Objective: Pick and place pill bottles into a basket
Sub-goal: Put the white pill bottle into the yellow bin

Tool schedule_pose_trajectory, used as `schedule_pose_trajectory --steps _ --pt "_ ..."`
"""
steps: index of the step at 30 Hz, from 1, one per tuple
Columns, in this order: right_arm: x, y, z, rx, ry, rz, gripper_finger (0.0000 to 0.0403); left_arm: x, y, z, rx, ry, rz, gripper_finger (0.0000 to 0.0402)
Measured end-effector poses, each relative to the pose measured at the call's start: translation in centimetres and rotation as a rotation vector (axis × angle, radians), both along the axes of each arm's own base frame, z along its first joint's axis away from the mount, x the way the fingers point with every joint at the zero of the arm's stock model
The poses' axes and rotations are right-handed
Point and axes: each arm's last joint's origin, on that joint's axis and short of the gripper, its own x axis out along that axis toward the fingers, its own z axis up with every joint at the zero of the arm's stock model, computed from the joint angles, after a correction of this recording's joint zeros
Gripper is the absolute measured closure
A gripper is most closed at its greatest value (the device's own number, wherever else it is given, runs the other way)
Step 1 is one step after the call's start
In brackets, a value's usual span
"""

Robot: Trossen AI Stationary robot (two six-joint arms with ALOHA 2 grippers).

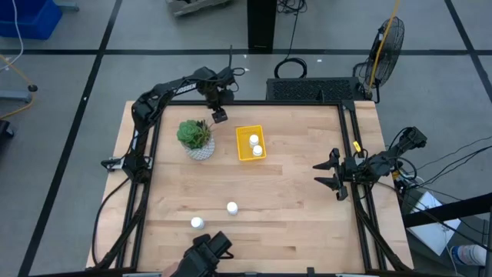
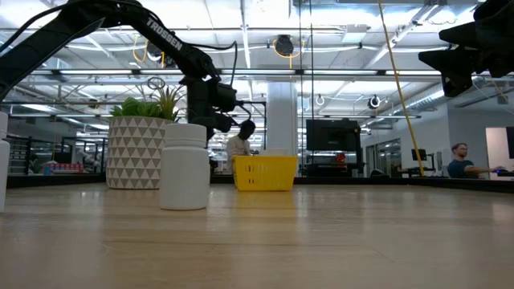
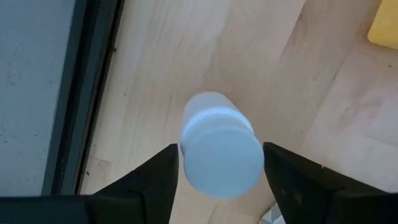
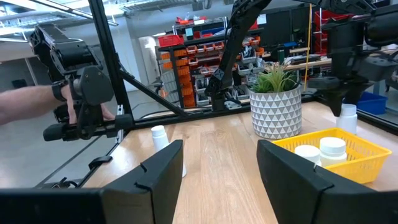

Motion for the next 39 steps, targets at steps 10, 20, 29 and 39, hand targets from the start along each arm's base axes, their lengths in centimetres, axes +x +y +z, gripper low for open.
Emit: schedule_pose_trajectory --steps 10,20,29,39 --pt "0.0 0.0 0.0 0.0 0.0 0.0 0.0206 0.2 0.1 0.0 0.015 -0.017 -0.002 0.0166" --pt "0.0 0.0 0.0 0.0 0.0 0.0 0.0206 0.6 -0.2 0.0 0.028 -0.013 -0.011 0.0238" --pt "0.0 0.0 0.0 0.0 0.0 0.0 0.0206 1.6 -2.0 0.7 0.003 0.036 -0.039 0.0233" --pt "0.0 0.0 0.0 0.0 0.0 0.0 0.0206 3.5 -3.5 4.5 0.044 0.027 -0.071 0.0237"
